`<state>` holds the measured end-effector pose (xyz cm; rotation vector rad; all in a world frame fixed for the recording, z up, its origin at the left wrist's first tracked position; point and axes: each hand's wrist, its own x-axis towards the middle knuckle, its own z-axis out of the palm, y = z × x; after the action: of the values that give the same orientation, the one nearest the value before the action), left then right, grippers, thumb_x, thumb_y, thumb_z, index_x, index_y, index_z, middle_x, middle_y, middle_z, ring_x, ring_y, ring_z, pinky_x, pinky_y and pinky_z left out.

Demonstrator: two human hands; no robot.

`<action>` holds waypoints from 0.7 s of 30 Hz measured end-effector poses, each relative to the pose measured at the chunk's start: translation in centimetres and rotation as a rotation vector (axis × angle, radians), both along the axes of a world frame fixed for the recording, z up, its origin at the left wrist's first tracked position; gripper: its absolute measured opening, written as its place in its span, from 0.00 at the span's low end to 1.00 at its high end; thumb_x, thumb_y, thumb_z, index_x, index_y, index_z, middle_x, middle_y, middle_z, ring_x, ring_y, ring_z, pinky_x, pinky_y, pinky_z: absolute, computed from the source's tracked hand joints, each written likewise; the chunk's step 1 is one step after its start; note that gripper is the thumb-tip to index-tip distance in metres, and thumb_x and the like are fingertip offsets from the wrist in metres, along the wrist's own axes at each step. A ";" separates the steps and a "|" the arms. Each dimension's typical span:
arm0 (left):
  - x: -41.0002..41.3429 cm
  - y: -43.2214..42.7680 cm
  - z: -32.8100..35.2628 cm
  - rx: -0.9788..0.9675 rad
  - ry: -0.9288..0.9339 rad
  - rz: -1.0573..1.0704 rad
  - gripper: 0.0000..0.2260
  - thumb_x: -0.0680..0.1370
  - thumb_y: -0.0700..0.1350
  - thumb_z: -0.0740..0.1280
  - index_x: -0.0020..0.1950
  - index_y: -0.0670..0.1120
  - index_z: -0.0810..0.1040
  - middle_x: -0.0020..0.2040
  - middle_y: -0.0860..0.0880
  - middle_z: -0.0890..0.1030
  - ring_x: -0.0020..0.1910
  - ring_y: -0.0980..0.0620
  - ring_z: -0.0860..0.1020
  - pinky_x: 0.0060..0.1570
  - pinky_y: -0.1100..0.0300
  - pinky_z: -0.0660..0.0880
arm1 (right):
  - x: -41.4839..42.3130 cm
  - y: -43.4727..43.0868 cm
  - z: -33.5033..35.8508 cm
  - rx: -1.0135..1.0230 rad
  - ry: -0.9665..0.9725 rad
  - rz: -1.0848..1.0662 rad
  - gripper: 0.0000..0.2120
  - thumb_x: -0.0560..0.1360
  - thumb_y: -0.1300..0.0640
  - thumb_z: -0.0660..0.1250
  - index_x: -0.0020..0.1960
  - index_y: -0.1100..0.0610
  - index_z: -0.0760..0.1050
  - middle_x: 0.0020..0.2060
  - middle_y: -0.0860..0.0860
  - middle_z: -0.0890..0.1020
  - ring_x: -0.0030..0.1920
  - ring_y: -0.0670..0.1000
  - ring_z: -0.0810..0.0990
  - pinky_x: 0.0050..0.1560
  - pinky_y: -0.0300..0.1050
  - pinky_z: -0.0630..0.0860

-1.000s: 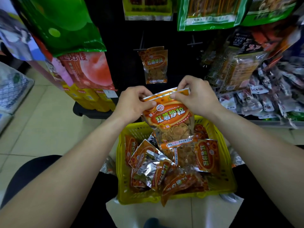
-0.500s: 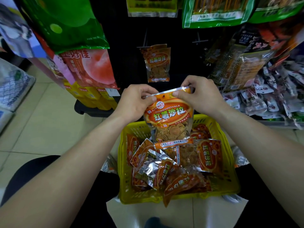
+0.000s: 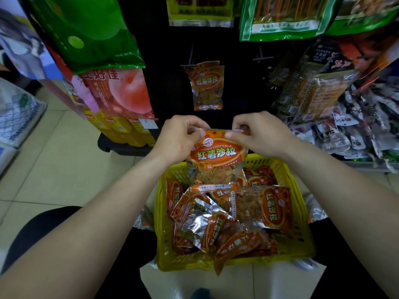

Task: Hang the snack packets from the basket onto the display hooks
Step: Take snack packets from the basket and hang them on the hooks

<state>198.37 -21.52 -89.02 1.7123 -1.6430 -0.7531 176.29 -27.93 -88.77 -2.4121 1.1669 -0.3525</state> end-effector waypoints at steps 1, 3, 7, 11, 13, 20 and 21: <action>0.0 0.0 -0.1 -0.004 -0.009 -0.013 0.08 0.79 0.42 0.70 0.47 0.56 0.82 0.44 0.60 0.83 0.47 0.67 0.80 0.38 0.75 0.74 | 0.1 0.1 0.0 -0.008 0.046 0.029 0.13 0.76 0.39 0.67 0.42 0.47 0.74 0.36 0.43 0.79 0.40 0.46 0.79 0.34 0.44 0.69; -0.3 0.1 -0.2 -0.017 -0.033 -0.044 0.08 0.79 0.41 0.70 0.47 0.56 0.82 0.44 0.60 0.83 0.47 0.68 0.80 0.40 0.75 0.74 | 0.3 0.5 -0.1 -0.037 0.123 0.088 0.12 0.74 0.38 0.68 0.52 0.44 0.77 0.44 0.43 0.82 0.47 0.47 0.80 0.42 0.46 0.74; -0.7 0.2 -0.3 -0.053 -0.094 -0.095 0.09 0.78 0.42 0.70 0.47 0.57 0.82 0.43 0.62 0.83 0.47 0.68 0.79 0.42 0.76 0.72 | 1.2 1.3 -0.3 -0.101 0.151 0.131 0.13 0.76 0.40 0.65 0.58 0.42 0.76 0.47 0.44 0.78 0.52 0.51 0.78 0.47 0.49 0.76; -1.2 0.5 -0.3 -0.062 -0.117 -0.112 0.10 0.79 0.43 0.70 0.47 0.60 0.80 0.42 0.62 0.82 0.46 0.66 0.80 0.41 0.74 0.73 | 1.7 1.6 -0.9 -0.135 0.189 0.092 0.09 0.78 0.43 0.65 0.56 0.42 0.74 0.44 0.45 0.82 0.49 0.53 0.81 0.39 0.48 0.73; -1.3 0.6 -0.4 -0.047 -0.144 -0.124 0.10 0.79 0.44 0.70 0.48 0.61 0.80 0.43 0.62 0.82 0.46 0.64 0.80 0.42 0.70 0.74 | 1.8 1.8 -1.2 -0.157 0.216 0.073 0.07 0.78 0.44 0.65 0.56 0.42 0.75 0.44 0.45 0.82 0.48 0.54 0.81 0.38 0.47 0.71; 0.7 1.5 -0.7 0.058 -0.298 -0.106 0.10 0.76 0.51 0.72 0.57 0.55 0.79 0.48 0.56 0.82 0.48 0.56 0.80 0.50 0.52 0.79 | 1.0 2.5 -0.9 -0.156 0.278 -0.017 0.03 0.79 0.44 0.64 0.51 0.41 0.73 0.40 0.45 0.79 0.46 0.55 0.81 0.37 0.47 0.68; 1.0 1.7 -0.9 0.088 -0.282 -0.090 0.12 0.76 0.50 0.73 0.58 0.53 0.78 0.48 0.56 0.82 0.47 0.55 0.80 0.50 0.51 0.80 | 0.7 2.4 -0.7 -0.166 0.286 -0.038 0.04 0.79 0.44 0.63 0.52 0.42 0.73 0.42 0.46 0.81 0.47 0.56 0.81 0.37 0.47 0.68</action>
<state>199.41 -19.78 -89.93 1.8854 -1.9125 -0.6570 177.00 -25.57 -89.42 -2.6526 1.3533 -0.1209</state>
